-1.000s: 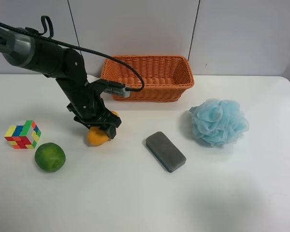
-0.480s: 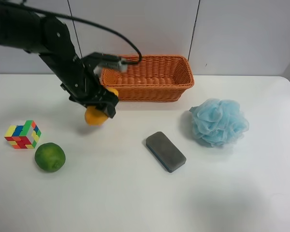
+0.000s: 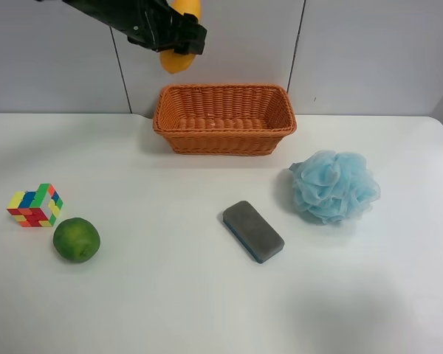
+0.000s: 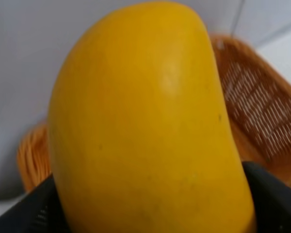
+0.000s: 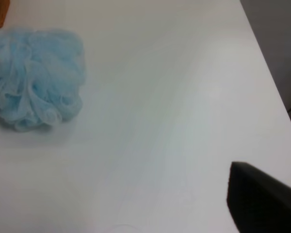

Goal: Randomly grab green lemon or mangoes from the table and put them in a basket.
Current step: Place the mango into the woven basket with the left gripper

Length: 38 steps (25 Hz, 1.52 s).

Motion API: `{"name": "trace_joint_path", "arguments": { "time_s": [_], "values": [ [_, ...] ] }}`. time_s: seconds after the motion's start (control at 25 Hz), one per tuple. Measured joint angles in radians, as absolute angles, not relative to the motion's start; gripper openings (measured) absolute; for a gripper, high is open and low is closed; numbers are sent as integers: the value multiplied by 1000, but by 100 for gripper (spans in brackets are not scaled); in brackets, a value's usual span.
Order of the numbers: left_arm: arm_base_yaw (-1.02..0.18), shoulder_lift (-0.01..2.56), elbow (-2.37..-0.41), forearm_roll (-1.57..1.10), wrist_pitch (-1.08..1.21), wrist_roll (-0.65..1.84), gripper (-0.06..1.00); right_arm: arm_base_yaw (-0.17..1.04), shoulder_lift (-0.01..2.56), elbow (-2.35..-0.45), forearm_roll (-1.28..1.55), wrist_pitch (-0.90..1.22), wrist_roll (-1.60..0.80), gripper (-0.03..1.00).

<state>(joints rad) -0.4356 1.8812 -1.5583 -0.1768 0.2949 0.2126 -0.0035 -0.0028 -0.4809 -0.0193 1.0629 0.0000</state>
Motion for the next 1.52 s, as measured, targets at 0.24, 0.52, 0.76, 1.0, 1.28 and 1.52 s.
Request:
{"name": "trace_joint_path", "arguments": {
  "time_s": [0.24,0.52,0.76,1.0,1.28,1.52],
  "values": [
    [-455,2062,-1574,-193,75,213,64,-3,-3,-481,-19,1063,0,98],
    [-470,2170,-1574,-190,21,218,64,-3,-3,-481,-19,1063,0,98],
    [-473,2170,-1576,-172,36,219,64,-3,-3,-481,-19,1063,0,98],
    [-473,2168,-1576,-173,55,219,94,-3,-3,-481,-19,1063,0,98],
    [-473,2151,-1576,-173,105,215,99,-3,-3,-481,-19,1063,0,98],
    [-473,2115,-1576,-173,161,215,99,-3,-3,-481,-19,1063,0,98]
  ]
}}
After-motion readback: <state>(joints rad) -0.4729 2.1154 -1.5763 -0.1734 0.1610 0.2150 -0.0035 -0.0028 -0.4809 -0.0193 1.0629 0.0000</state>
